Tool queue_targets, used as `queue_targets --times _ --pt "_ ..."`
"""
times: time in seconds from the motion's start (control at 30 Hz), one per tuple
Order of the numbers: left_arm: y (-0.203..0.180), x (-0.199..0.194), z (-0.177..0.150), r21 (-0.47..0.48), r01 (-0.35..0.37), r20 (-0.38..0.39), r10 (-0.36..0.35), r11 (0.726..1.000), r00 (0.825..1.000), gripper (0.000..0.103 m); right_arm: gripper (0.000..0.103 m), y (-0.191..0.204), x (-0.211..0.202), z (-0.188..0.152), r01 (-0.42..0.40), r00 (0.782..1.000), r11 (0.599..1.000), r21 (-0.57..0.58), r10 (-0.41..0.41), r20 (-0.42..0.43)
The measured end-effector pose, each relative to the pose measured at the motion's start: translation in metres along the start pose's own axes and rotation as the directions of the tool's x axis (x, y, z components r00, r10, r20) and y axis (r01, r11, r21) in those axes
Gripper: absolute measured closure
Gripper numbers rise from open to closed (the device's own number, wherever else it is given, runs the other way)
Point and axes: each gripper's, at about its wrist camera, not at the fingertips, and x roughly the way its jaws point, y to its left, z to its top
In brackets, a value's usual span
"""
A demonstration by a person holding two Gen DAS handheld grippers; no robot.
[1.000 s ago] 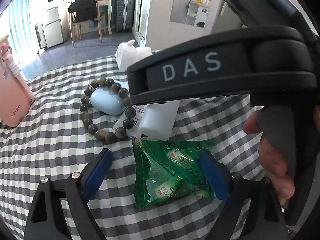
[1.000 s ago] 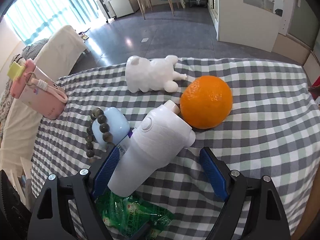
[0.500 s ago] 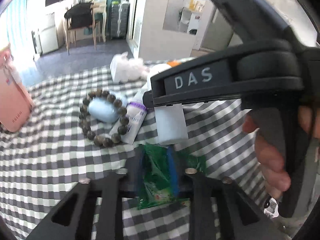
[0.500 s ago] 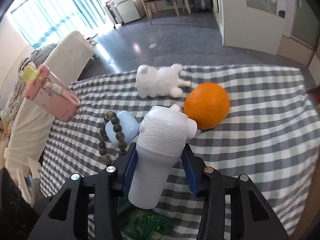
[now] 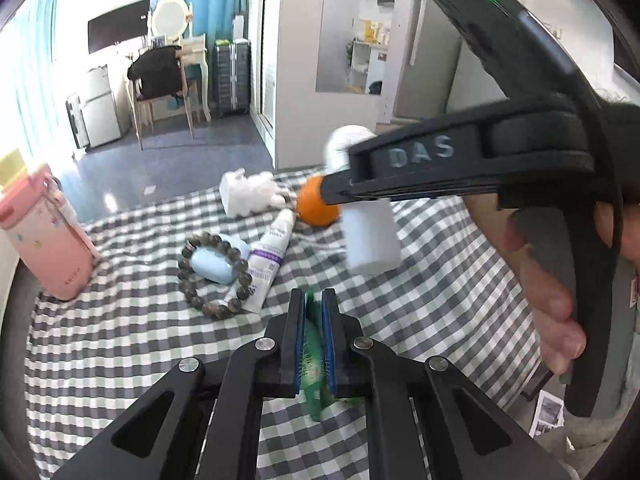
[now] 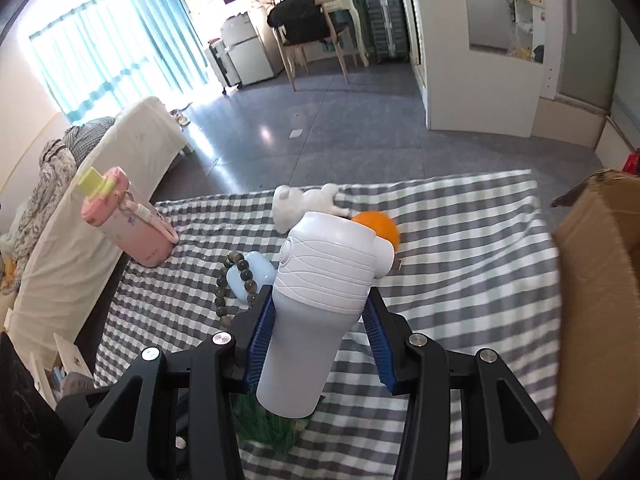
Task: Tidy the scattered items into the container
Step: 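Grasp the green snack pack with the left tool while the right tool grasps the white bottle, then carry the snack pack and white bottle into the cardboard box and release both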
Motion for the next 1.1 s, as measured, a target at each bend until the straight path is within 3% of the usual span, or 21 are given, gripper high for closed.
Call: queue_targets --times 0.1,0.3,0.53,0.6,0.67,0.77,1.1 --pt "-0.003 -0.016 0.005 0.021 -0.020 0.053 0.019 1.000 0.998 0.102 0.059 -0.007 -0.018 -0.002 0.006 1.000 1.000 0.015 -0.007 0.029" --pt "-0.026 -0.034 0.013 0.069 -0.032 0.113 0.024 0.997 0.993 0.103 0.059 -0.020 -0.049 -0.009 0.020 0.996 0.999 0.035 -0.022 0.084" --pt "-0.041 -0.030 0.013 0.097 -0.049 0.097 0.040 0.994 0.994 0.101 0.059 -0.036 -0.072 -0.016 0.039 0.992 0.997 0.062 -0.046 0.115" --pt "-0.037 -0.026 0.009 0.077 -0.085 0.094 0.077 0.993 0.993 0.078 0.059 -0.040 -0.071 -0.018 0.040 0.993 0.997 0.066 -0.047 0.110" --pt "-0.030 -0.020 0.005 0.053 -0.107 0.083 0.103 0.993 0.991 0.001 0.059 -0.041 -0.070 -0.020 0.036 0.994 0.997 0.065 -0.043 0.105" --pt "-0.018 -0.016 -0.001 0.007 -0.109 0.081 0.108 0.994 0.991 0.000 0.059 -0.041 -0.068 -0.021 0.026 0.994 0.998 0.062 -0.032 0.101" --pt "-0.004 0.029 -0.012 -0.023 -0.039 -0.069 0.037 0.999 0.997 0.000 0.059 -0.049 -0.074 -0.019 0.042 0.992 0.996 0.073 -0.050 0.113"
